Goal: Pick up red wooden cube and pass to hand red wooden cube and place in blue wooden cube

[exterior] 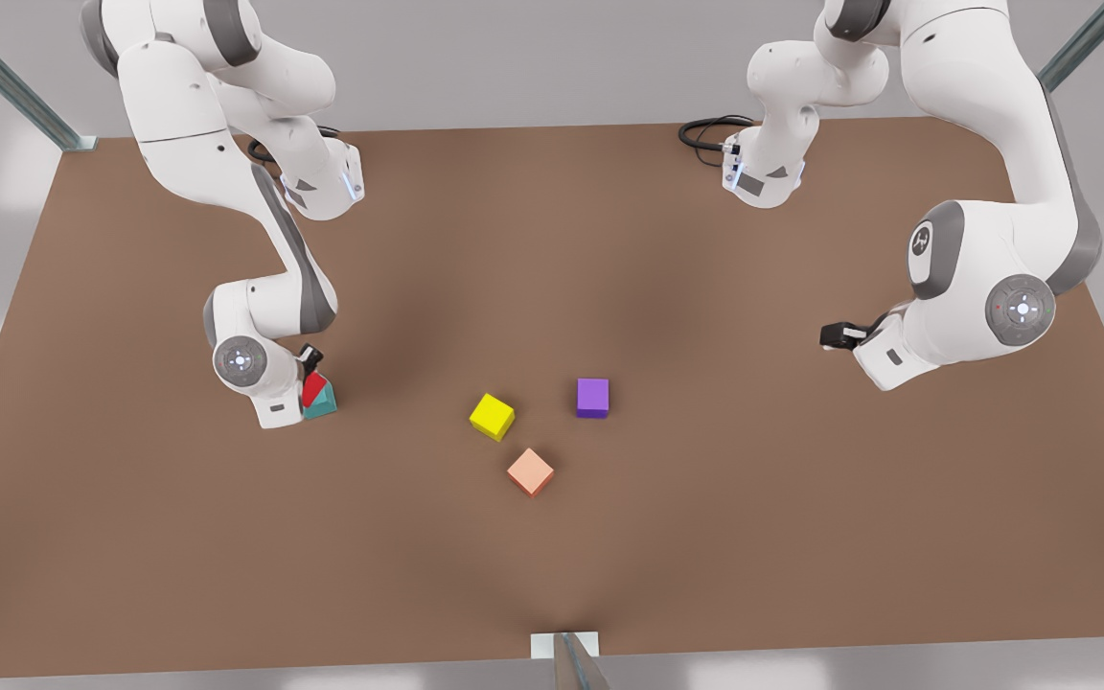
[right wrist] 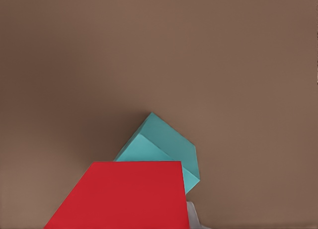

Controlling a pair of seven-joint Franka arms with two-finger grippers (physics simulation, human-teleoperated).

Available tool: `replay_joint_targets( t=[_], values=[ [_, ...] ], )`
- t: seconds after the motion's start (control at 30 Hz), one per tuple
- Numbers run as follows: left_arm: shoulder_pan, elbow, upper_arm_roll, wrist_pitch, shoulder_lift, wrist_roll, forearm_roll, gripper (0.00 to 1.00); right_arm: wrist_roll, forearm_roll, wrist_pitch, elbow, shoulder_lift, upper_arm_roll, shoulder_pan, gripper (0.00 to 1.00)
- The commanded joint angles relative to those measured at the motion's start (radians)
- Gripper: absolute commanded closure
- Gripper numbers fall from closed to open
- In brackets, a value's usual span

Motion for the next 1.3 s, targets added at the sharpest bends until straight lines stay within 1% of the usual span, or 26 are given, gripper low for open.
replay_joint_targets(
  t=[0.0, 0.03, 0.33, 0.47, 0.67, 0.7, 0.73, 0.77, 0.8, 0.83, 0.87, 0.93, 0.97, 1.0, 1.03, 1.07, 1.13, 1.2, 1.23, 1.27],
  values=[
    [0.0, 0.0, 0.0, -0.004, -0.001, -0.024, 0.001, 0.0, 0.154, -0.011, 0.009, 0.001, 0.002, 0.0, 0.001, 0.28],
    [-0.001, 0.0, 0.0, -0.004, -0.001, -0.024, 0.001, 0.0, 0.163, -0.011, 0.013, 0.004, 0.011, 0.0, 0.001, 0.0],
    [-0.003, 0.002, -0.002, -0.017, -0.003, -0.044, 0.001, 0.0, 0.178, -0.011, -0.004, 0.028, 0.016, 0.002, 0.01, 0.0],
    [-0.003, 0.0, -0.002, -0.02, -0.003, -0.044, 0.001, 0.0, 0.167, -0.013, -0.074, 0.103, 0.017, 0.003, 0.012, 0.0],
    [-0.004, 0.0, -0.002, -0.02, -0.003, -0.045, 0.001, 0.0, 0.172, -0.011, -0.077, 0.111, 0.016, 0.003, 0.027, 0.0],
    [-0.004, 0.002, -0.002, -0.028, -0.003, -0.045, 0.001, 0.0, 0.181, -0.005, -0.096, 0.136, 0.014, 0.005, 0.035, 0.0],
    [-0.004, 0.002, -0.002, -0.028, -0.003, -0.045, 0.001, 0.0, 0.181, 0.001, -0.146, 0.183, 0.017, 0.005, 0.039, 0.0],
    [-0.004, 0.002, -0.002, -0.028, -0.003, -0.045, 0.001, 0.0, 0.184, 0.095, -0.237, 0.28, 0.033, 0.003, 0.03, 0.0],
    [-0.004, 0.002, -0.002, -0.028, -0.003, -0.045, 0.001, 0.0, 0.25, 0.179, -0.355, 0.41, 0.076, -0.006, 0.01, 0.0],
    [-0.004, 0.002, -0.002, -0.028, -0.003, -0.045, 0.003, 0.0, 0.388, 0.185, -0.445, 0.505, 0.106, -0.006, -0.014, 0.0],
    [-0.004, 0.002, -0.002, -0.028, -0.003, -0.045, 0.003, 0.0, 0.462, 0.199, -0.455, 0.553, 0.106, -0.006, -0.028, 0.0],
    [-0.004, 0.002, -0.002, -0.027, -0.003, -0.045, 0.003, 0.0, 0.512, 0.227, -0.459, 0.656, 0.103, -0.006, -0.064, 0.0],
    [-0.004, 0.002, -0.002, -0.027, -0.001, -0.045, 0.003, 0.0, 0.635, 0.231, -0.545, 0.685, 0.073, -0.006, -0.074, 0.0],
    [-0.004, 0.002, -0.002, -0.027, -0.003, -0.045, 0.003, 0.0, 0.766, 0.222, -0.709, 0.771, 0.065, -0.008, -0.076, 0.0],
    [-0.003, 0.002, -0.002, -0.027, -0.001, -0.045, 0.003, 0.0, 0.799, 0.153, -0.771, 0.765, -0.018, -0.008, -0.074, 0.0],
    [-0.004, 0.005, -0.002, -0.028, -0.003, -0.045, 0.004, 0.0, 0.801, 0.13, -0.765, 0.716, -0.084, -0.006, -0.076, 0.0],
    [-0.001, 0.026, -0.002, -0.028, -0.001, -0.041, 0.009, 0.0, 0.804, 0.135, -0.771, 0.72, -0.104, -0.008, -0.09, 0.0],
    [0.002, 0.025, 0.0, -0.027, 0.013, -0.038, 0.003, 0.0, 0.899, 0.132, -0.771, 0.723, -0.119, -0.003, -0.085, 0.0],
    [-0.001, 0.03, -0.011, -0.071, 0.003, -0.042, 0.006, 0.0, 0.895, 0.133, -0.771, 0.725, -0.133, -0.005, -0.087, 0.0],
    [0.003, 0.031, -0.011, -0.07, 0.008, -0.039, 0.007, 0.0, 0.89, 0.132, -0.771, 0.725, -0.137, -0.006, -0.09, 0.0]
  ],
)
